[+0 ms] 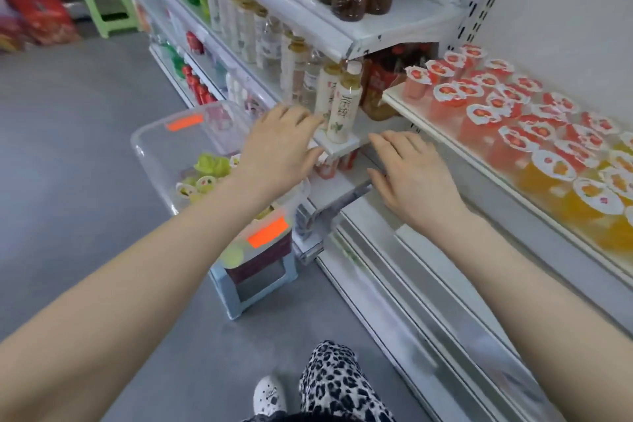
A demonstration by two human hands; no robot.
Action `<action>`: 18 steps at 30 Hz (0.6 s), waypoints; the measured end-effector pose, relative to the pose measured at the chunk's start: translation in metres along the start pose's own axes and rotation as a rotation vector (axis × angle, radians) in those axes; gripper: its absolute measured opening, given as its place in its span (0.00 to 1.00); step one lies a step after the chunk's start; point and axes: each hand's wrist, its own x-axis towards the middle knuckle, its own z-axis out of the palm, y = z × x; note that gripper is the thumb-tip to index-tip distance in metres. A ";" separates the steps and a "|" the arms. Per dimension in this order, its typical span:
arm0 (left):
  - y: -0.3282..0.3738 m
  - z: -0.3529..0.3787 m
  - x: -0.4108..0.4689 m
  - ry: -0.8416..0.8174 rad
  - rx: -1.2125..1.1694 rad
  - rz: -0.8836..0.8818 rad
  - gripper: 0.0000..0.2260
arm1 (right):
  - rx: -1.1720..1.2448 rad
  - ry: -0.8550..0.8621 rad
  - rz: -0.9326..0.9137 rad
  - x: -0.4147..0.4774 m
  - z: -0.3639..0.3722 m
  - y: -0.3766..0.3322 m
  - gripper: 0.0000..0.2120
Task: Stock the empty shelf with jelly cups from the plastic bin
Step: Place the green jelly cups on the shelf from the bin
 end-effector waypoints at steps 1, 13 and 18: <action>-0.014 0.006 -0.010 -0.017 0.000 -0.045 0.21 | 0.032 0.001 -0.036 0.008 0.012 -0.008 0.22; -0.133 0.083 -0.105 -0.121 0.034 -0.557 0.17 | 0.322 -0.241 -0.376 0.106 0.157 -0.083 0.23; -0.154 0.115 -0.136 -0.133 0.050 -0.685 0.14 | 0.373 -0.579 -0.453 0.135 0.219 -0.108 0.27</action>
